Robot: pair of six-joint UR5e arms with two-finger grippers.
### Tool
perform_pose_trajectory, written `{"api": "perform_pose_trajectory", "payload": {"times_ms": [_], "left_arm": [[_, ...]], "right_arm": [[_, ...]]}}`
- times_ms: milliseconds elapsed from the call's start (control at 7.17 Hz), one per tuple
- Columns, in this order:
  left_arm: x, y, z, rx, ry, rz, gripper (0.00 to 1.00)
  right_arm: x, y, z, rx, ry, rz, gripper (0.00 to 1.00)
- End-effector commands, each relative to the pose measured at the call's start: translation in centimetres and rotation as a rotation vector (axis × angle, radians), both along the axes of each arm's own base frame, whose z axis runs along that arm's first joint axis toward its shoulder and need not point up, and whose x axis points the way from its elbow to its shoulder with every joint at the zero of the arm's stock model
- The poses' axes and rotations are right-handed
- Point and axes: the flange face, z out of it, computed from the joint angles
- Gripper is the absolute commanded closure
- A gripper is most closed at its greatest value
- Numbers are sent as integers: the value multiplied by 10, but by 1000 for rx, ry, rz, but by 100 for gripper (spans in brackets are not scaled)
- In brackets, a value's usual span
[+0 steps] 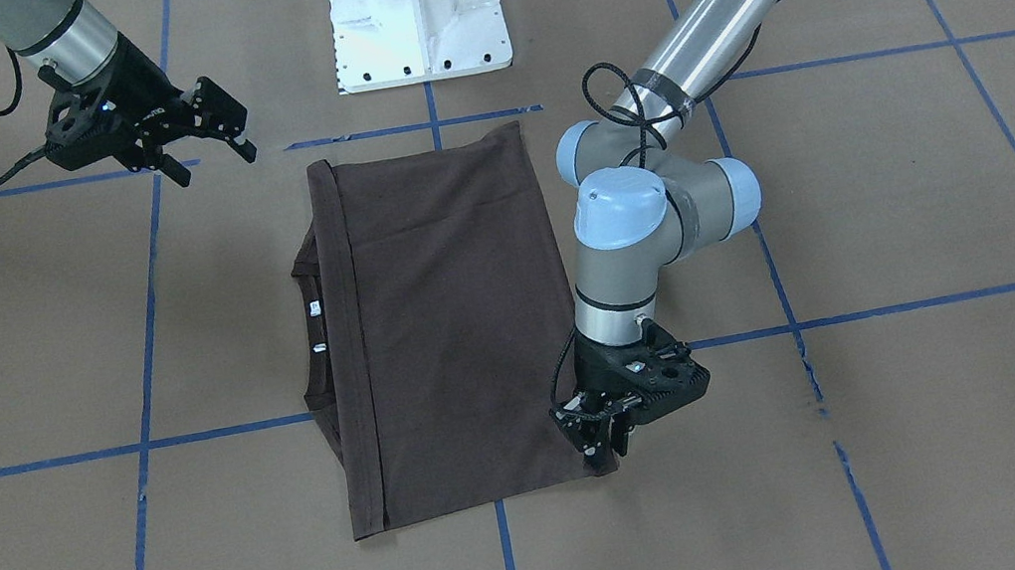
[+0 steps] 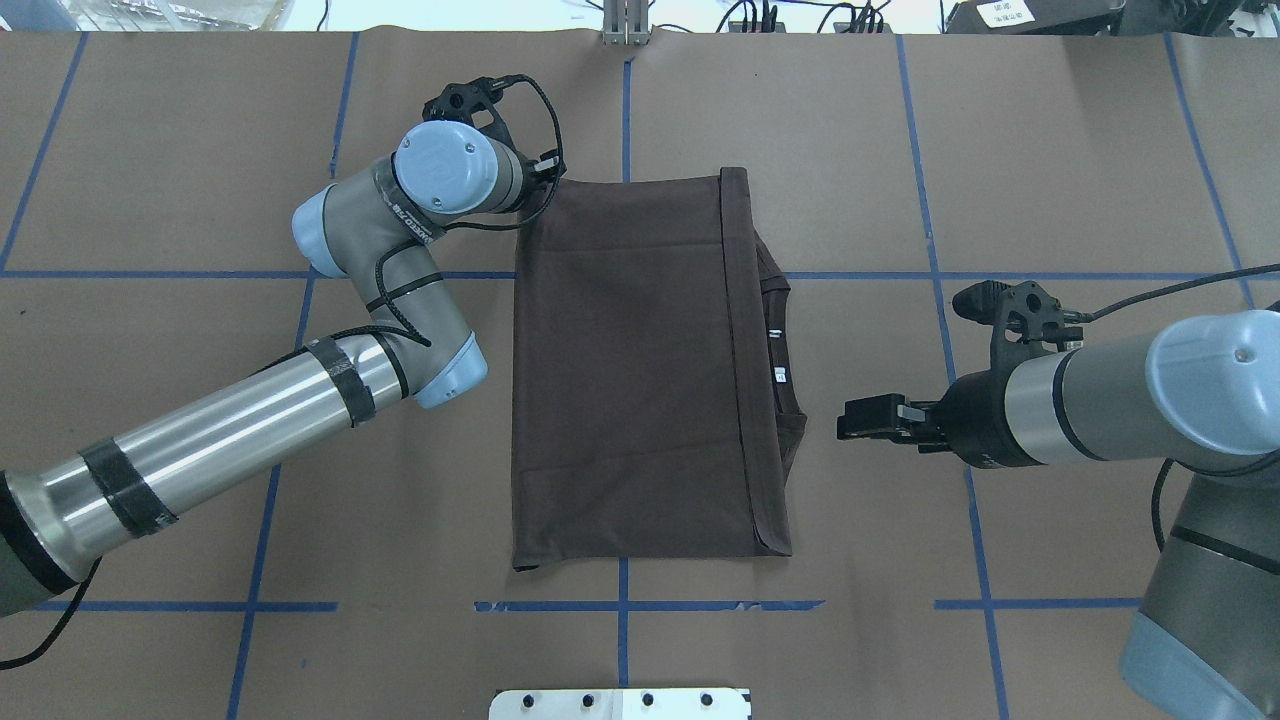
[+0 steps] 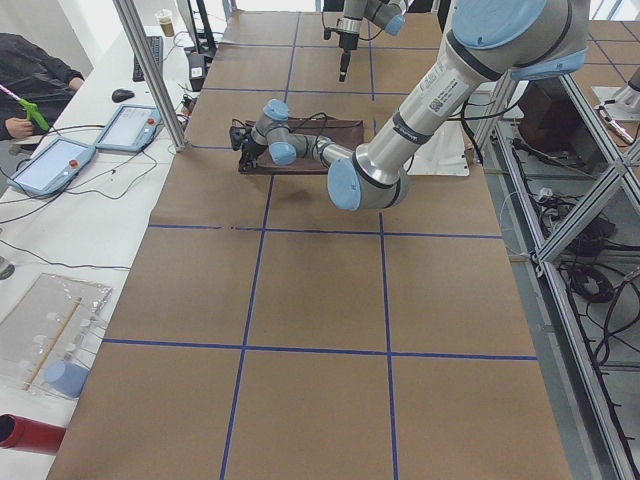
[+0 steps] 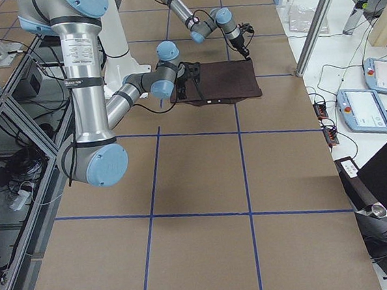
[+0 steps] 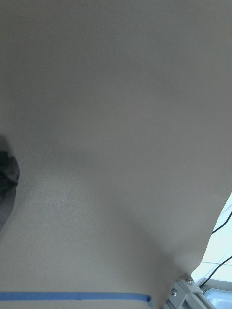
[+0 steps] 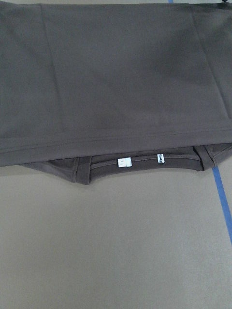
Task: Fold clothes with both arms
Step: 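Push the shirt's near corner with the left gripper while the right gripper holds, then release the shirt with the right gripper and move it to the shirt's near edge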
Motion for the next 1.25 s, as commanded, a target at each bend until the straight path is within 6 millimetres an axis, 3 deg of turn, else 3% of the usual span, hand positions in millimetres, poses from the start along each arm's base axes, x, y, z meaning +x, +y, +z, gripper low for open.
{"api": "perform_pose_trajectory", "payload": {"times_ms": [0,139,418,558,837,1115], "left_arm": [[-30,-18,-2,21,-55,95,0],[-44,-10,-8,0,-64,117,0],[-93,39,-34,7,-90,170,0],[-117,63,-54,10,-91,174,0],[-157,103,-74,2,-79,196,0],[-175,124,-82,10,-51,217,0]], "right_arm": [[-16,-16,3,11,18,-1,0],[-26,-24,2,18,45,-9,0],[-45,-38,-16,62,182,-77,0],[-68,-45,-36,55,244,-93,0],[-121,-43,-66,4,366,-137,0],[-158,-20,-56,-20,424,-204,0]]}}
